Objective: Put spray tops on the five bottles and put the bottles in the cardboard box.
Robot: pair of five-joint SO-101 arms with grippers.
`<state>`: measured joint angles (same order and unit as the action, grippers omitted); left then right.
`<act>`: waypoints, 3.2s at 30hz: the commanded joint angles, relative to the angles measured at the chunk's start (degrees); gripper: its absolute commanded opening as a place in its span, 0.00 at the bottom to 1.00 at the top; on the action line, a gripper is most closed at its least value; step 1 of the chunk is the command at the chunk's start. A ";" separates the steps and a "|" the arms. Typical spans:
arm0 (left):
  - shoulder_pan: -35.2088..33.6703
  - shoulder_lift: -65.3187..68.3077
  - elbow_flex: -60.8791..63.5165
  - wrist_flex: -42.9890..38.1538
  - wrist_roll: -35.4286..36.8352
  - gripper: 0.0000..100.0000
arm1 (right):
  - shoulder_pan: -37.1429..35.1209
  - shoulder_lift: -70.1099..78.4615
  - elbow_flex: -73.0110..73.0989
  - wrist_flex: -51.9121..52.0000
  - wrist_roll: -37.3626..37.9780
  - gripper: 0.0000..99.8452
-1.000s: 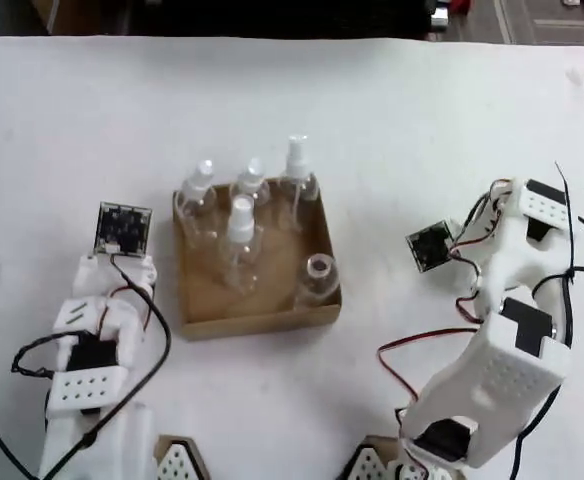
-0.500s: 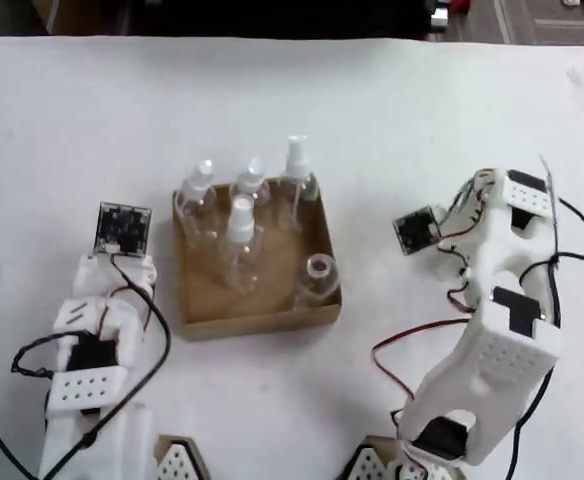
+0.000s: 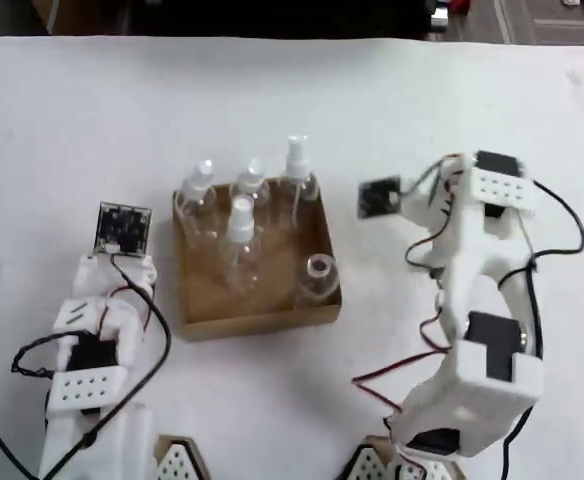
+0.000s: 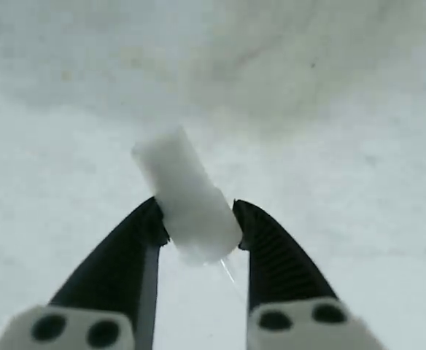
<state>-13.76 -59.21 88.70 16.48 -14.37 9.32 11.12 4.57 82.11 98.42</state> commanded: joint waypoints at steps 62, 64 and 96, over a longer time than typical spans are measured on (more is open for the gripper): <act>-0.13 -0.40 -1.05 -1.67 -0.70 0.04 | -6.20 28.00 -30.33 -8.04 -47.74 0.01; -0.13 -0.40 -1.05 -1.67 -0.70 0.04 | -6.11 28.00 -30.42 -8.13 -47.65 0.02; -0.57 -0.66 -1.05 -1.32 -0.70 0.04 | -16.84 -48.57 -0.79 -21.41 -74.73 0.02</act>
<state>-13.76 -59.21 88.70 16.48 -14.37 -7.38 -27.47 -8.97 73.93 29.05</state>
